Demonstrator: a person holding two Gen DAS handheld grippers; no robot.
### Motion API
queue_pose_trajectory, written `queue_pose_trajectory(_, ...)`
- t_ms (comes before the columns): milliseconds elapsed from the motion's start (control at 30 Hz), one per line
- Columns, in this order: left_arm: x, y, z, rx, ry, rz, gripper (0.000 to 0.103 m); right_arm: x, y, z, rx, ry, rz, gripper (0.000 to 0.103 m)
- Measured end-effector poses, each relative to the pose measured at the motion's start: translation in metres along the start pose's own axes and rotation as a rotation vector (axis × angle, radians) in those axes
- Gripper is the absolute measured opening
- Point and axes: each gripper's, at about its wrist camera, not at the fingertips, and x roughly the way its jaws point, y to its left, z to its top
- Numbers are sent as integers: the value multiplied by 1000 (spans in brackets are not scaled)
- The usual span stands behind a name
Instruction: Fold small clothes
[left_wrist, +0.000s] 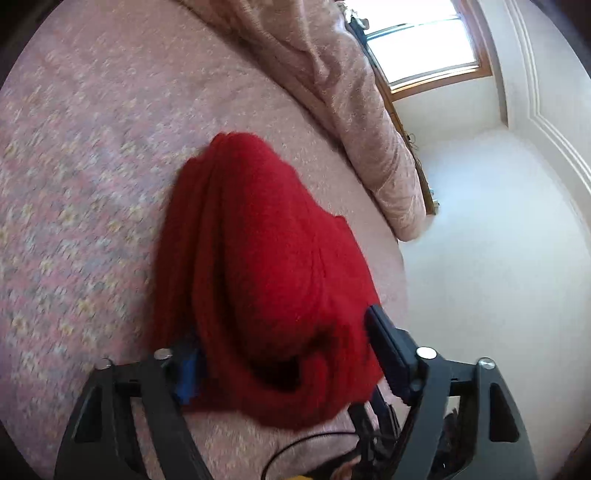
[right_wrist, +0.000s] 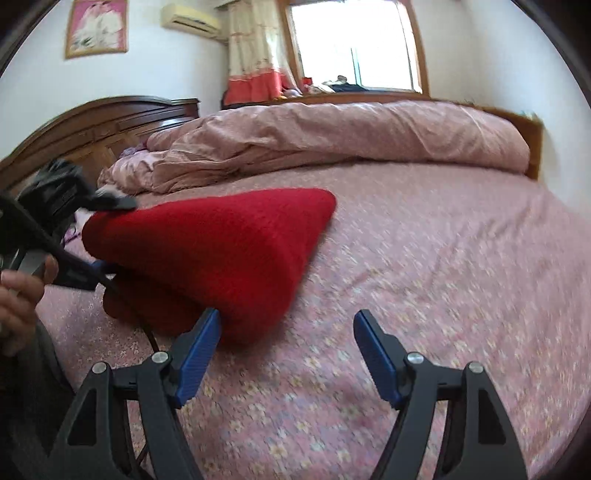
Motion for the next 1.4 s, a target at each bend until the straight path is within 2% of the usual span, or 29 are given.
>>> queue_pose_trajectory(67, 3, -6, 1, 44, -9, 25, 41, 7, 10, -1, -35, 2, -10, 78)
queue_pose_trajectory(100, 4, -8, 1, 58, -14, 30, 39, 12, 13, -1, -45, 7, -14, 78)
queue_pose_trajectory(333, 5, 2, 5, 25, -12, 1, 39, 39, 43, -4, -112, 5, -40, 79)
queue_pose_trajectory(467, 1, -1, 3, 37, -22, 7, 38, 47, 47, 6, -104, -27, -74, 86)
queue_pose_trajectory(600, 0, -11, 1, 85, -47, 9, 29, 60, 49, 18, -70, -26, -99, 86)
queue_pose_trajectory(667, -2, -16, 0, 105, -62, -3, 26, 64, 46, 22, -18, -19, -118, 86)
queue_pose_trajectory(733, -4, -18, 0, 112, -78, -23, 23, 64, 41, 22, 34, -28, -101, 86)
queue_pose_trajectory(800, -8, -19, 1, 121, -97, -34, 21, 62, 39, 18, 18, -32, -126, 86)
queue_pose_trajectory(900, -11, -16, -2, 132, -101, 13, 20, 56, 21, 14, 65, -32, -185, 89)
queue_pose_trajectory(967, -7, -9, -9, 123, -76, 70, 19, 56, 6, 10, 112, 1, -149, 89)
queue_pose_trajectory(1033, -3, -3, -16, 117, -52, 123, 19, 54, 4, 4, 95, 14, -147, 89)
queue_pose_trajectory(1100, -1, -3, -21, 144, -55, 162, 19, 48, 8, -2, 49, 8, -161, 89)
queue_pose_trajectory(1167, 1, -8, -23, 184, -66, 194, 19, 43, 4, -6, 55, 18, -153, 89)
queue_pose_trajectory(1267, 5, -11, -27, 210, -73, 223, 20, 34, -7, -14, 77, 27, -148, 89)
queue_pose_trajectory(1400, 6, -13, -28, 210, -68, 217, 20, 27, -24, -21, 116, 51, -158, 89)
